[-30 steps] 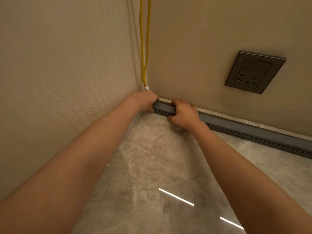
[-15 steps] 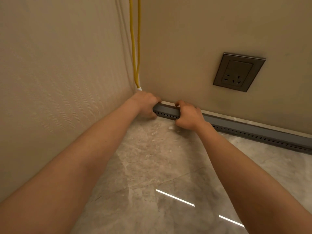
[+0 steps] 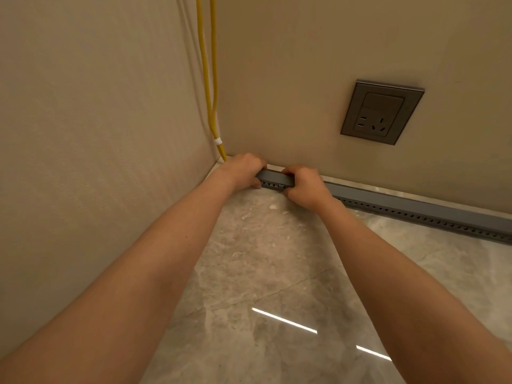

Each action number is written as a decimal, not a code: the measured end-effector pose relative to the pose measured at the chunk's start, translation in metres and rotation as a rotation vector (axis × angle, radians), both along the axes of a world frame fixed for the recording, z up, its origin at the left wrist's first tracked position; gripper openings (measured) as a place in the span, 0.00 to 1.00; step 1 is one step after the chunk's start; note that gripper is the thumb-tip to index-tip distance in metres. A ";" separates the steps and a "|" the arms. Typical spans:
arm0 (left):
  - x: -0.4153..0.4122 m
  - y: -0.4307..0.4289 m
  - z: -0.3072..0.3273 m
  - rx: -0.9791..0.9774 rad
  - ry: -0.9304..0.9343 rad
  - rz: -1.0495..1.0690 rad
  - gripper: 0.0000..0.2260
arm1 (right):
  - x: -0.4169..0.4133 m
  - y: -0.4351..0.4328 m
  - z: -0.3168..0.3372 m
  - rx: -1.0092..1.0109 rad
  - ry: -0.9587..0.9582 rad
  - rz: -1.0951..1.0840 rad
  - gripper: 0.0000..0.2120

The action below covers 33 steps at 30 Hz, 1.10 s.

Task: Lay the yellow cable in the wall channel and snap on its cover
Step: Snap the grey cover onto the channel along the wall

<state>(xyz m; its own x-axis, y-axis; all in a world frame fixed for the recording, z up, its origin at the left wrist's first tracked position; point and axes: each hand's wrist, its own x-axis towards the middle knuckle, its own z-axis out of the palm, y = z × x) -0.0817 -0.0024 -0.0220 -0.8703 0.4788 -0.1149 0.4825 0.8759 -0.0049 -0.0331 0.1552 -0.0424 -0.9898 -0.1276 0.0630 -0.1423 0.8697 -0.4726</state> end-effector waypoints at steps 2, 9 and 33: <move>-0.003 -0.003 0.001 -0.011 -0.008 0.017 0.17 | 0.003 0.001 -0.003 0.039 0.056 0.010 0.19; -0.005 -0.009 0.001 0.003 -0.012 0.041 0.16 | 0.014 0.034 0.000 0.134 0.074 -0.098 0.21; 0.021 0.046 -0.001 0.053 0.070 -0.131 0.28 | 0.036 0.057 0.004 0.202 0.033 -0.226 0.21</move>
